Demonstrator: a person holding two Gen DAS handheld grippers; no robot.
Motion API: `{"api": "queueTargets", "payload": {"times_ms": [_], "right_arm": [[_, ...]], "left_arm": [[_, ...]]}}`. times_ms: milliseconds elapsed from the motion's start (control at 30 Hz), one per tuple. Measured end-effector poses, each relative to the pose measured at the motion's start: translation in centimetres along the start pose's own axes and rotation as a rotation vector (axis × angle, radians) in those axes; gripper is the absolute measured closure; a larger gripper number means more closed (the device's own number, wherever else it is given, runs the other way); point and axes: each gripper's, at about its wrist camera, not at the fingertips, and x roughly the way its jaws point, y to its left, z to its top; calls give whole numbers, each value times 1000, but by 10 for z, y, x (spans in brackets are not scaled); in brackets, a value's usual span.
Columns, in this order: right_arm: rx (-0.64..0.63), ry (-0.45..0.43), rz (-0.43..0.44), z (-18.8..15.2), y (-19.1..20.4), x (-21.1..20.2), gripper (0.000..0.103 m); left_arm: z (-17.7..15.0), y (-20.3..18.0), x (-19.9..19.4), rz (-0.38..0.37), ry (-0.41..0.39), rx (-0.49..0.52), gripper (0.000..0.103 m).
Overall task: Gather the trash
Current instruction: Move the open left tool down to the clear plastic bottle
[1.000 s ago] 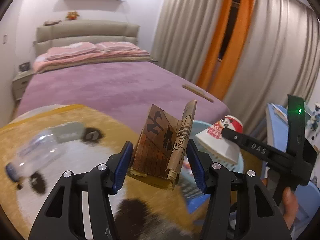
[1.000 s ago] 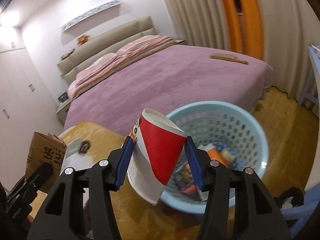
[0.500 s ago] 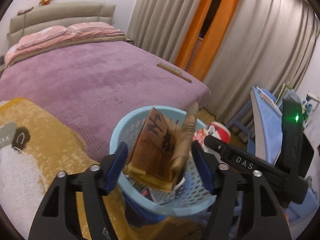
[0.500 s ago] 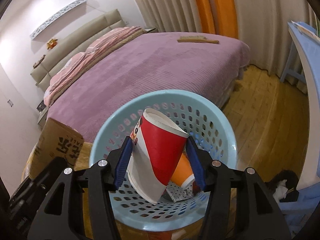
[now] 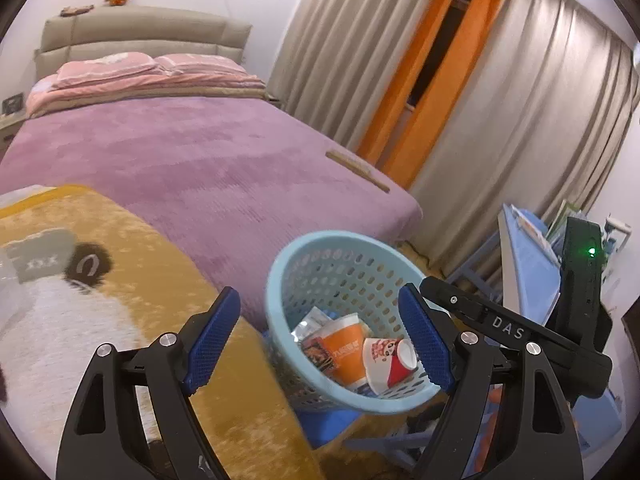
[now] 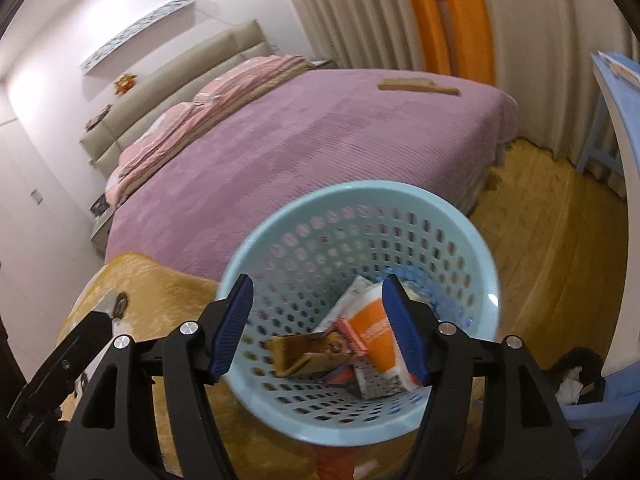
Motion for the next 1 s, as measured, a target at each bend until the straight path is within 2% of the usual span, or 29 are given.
{"api": "queueTargets", "payload": {"times_ms": [100,367,600,767,900,1000], "right_arm": [[-57,-16,25,-3,27,-10,40],[-159,2,109,-20,88,-12,39],[-250,16,190,-51,144,-2,38],[-307,44,232,-74,178,10,38],[-340,77,258,-95,197,23,38],[-356,110,263,-110,207,33,38]], "left_arm": [[1,11,-18,10,-27,-9,24],[1,55,-71,107,-85,-34,24],[-5,119,-114,200,-117,-150,24],[-11,159,-140,284,-135,-189,23],[-19,187,-151,400,-120,-170,20],[-21,215,-156,429,-109,-215,20]]}}
